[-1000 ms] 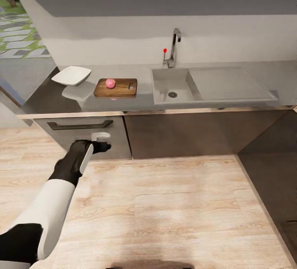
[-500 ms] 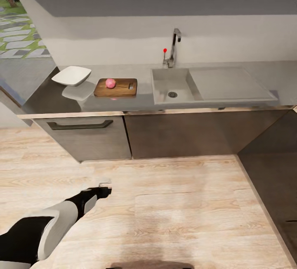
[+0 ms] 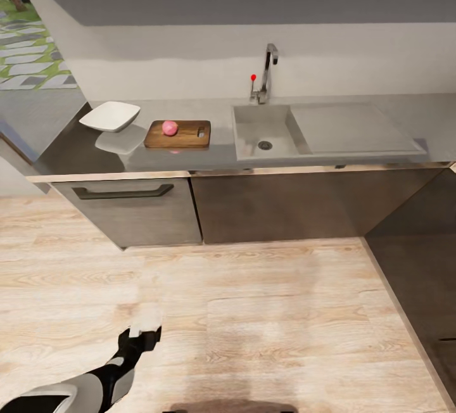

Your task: In the kitchen, take the Vidalia onion out of the sink, dice it on the chopping board with the paring knife, put the diced onion into the bowl on the countertop, then place both the paring knife and the chopping board into the sink.

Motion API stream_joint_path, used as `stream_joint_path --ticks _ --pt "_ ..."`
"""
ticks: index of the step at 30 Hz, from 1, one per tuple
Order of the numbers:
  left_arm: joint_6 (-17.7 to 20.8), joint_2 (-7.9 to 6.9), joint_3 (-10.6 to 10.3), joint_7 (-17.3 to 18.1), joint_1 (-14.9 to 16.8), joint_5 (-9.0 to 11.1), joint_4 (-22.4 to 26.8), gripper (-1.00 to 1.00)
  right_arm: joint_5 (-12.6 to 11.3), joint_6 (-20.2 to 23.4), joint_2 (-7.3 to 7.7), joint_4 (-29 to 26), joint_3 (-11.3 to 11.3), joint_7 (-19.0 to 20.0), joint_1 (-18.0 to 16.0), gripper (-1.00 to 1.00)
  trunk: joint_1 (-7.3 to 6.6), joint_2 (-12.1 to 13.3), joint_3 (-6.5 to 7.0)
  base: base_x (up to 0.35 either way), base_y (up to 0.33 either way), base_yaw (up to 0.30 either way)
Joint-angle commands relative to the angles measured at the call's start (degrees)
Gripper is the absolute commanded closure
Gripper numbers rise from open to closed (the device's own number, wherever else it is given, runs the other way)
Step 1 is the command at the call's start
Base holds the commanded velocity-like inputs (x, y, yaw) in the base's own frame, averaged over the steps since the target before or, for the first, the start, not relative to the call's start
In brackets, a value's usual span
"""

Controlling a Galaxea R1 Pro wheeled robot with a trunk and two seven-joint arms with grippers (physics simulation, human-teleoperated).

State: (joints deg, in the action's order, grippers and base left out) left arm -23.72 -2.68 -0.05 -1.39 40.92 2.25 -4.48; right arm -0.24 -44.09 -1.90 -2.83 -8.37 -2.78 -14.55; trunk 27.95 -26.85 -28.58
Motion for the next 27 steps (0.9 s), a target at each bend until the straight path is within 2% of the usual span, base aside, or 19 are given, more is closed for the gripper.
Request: stream_joint_path --ticks 1,6,7,8,11,13,15,18,22,27 --pt "-2.0 -0.01 0.0 0.0 -1.2 0.2 -0.3 -1.0 0.0 -0.1 0.05 -0.6 -0.3 -0.4 0.0 -1.0 0.03 -0.1 -0.07 0.0 0.0 0.0" --pt "-10.5 0.0 0.0 -0.2 -5.7 0.2 -0.3 -1.0 0.2 1.6 0.12 -7.0 -0.3 -1.6 0.0 -1.0 0.03 -0.1 -0.07 0.0 0.0 0.0" --pt "-12.9 0.02 0.0 -0.5 -6.9 0.2 -0.3 -1.0 0.2 3.6 0.13 -9.4 -0.3 -2.2 0.0 -1.0 0.03 -0.1 -0.07 0.0 0.0 0.0" --pt "-15.8 0.07 0.0 -1.4 -8.6 0.2 -0.3 -1.0 0.3 8.3 0.15 -13.6 -0.3 -3.0 0.0 -1.0 0.03 -0.1 -0.07 0.0 0.0 0.0" --pt "-18.8 0.16 -0.1 -2.7 -10.4 0.2 -0.3 -1.0 0.3 15.3 0.34 -20.1 -0.3 -3.8 0.0 -1.0 0.03 -0.1 -0.07 0.0 0.0 0.0" --pt "-23.1 0.25 -0.1 -3.6 -11.9 0.2 -0.3 -1.0 0.3 22.0 0.72 -28.5 -0.3 -4.2 0.0 -1.0 0.03 -0.1 -0.07 0.0 0.0 0.0" --pt "-26.7 0.58 -0.1 -3.8 -13.0 0.2 -0.3 -1.0 0.3 25.3 0.97 -33.9 -0.3 -4.4 0.0 -1.0 0.03 -0.1 -0.07 0.0 0.0 0.0" --pt "-30.6 1.04 -0.1 -4.0 -14.6 0.2 -0.3 -1.0 0.3 27.9 1.25 -38.6 -0.3 -4.4 0.0 -1.0 0.03 -0.1 -0.07 0.0 0.0 0.0" --pt "-30.4 1.02 -0.1 -4.3 -15.0 0.2 -0.3 -1.0 0.3 28.2 1.78 -39.8 -0.3 -4.4 0.0 -1.0 0.03 -0.1 -0.07 0.0 0.0 0.0" --pt "-26.1 1.12 0.0 -4.4 -15.1 0.3 -0.1 -1.0 0.4 27.9 2.1 -40.8 -0.4 -4.4 0.0 -1.0 0.03 -0.1 -0.07 0.0 0.0 0.0"
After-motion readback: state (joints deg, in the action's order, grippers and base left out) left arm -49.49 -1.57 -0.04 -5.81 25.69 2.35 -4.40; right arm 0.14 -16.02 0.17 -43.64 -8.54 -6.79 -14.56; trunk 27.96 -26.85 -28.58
